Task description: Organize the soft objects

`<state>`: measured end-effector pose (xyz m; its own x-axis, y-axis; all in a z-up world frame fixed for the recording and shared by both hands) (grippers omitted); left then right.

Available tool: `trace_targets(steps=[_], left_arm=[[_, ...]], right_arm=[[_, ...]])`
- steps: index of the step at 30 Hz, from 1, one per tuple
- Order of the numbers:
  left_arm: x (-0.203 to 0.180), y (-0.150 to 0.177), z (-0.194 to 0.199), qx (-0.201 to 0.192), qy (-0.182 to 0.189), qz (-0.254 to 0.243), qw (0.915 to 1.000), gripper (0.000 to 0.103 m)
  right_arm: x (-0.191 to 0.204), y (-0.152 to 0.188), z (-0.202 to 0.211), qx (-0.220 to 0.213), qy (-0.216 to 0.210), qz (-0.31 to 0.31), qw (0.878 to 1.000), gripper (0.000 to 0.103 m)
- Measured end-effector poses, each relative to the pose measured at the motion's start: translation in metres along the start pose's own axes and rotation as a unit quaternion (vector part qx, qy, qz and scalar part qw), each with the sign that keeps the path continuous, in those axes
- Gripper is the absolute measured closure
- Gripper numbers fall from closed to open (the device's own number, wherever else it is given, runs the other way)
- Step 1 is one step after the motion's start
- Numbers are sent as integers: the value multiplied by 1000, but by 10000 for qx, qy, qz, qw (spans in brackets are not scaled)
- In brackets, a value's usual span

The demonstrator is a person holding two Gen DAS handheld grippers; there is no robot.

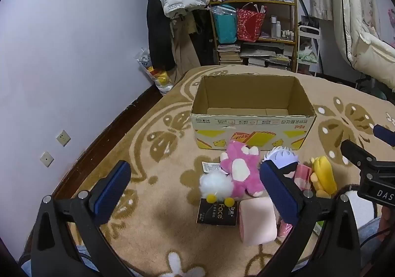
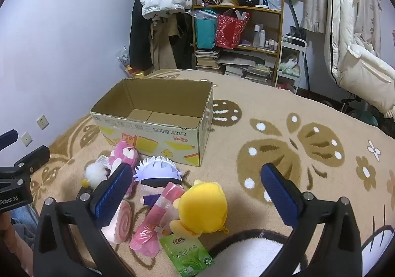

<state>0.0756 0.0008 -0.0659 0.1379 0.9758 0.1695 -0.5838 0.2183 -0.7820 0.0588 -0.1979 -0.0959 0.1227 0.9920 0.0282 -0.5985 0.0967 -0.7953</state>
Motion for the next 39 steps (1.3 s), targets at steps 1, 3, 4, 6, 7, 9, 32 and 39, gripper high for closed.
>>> trace_targets(steps=[1, 3, 4, 6, 7, 9, 32, 39], left_arm=[[-1, 0, 0, 33, -6, -51, 10000, 0], [-1, 0, -1, 33, -15, -45, 10000, 0], [0, 0, -1, 30, -26, -36, 10000, 0], [2, 0, -1, 15, -24, -14, 10000, 0], [2, -1, -1, 17, -25, -2, 10000, 0], [6, -2, -1, 13, -27, 16, 10000, 0], [2, 0, -2, -4, -96, -82, 9999, 0], [2, 0, -2, -3, -99, -81, 9999, 0]], right_arm=[[0, 0, 0, 25, 0, -2, 10000, 0], [0, 0, 0, 7, 0, -4, 10000, 0], [0, 0, 0, 8, -5, -2, 10000, 0], [0, 0, 0, -10, 1, -1, 10000, 0], [0, 0, 0, -10, -1, 1, 10000, 0], [0, 0, 0, -12, -1, 1, 10000, 0], [1, -1, 0, -17, 4, 7, 10000, 0], [1, -1, -1, -20, 7, 13, 10000, 0]])
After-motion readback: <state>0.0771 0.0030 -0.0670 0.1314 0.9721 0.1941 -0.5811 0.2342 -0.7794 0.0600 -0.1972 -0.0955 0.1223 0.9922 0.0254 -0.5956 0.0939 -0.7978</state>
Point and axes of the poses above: each gripper's, at about its wrist camera, not at the fingertips, and z roughly against the way its jaws point, x to its left, y to its underside, the point moved 10 cm from there along -z, roughly the way its jaws point, and after that the axes turned 4 degrees about -x, right-handed, at the moved point
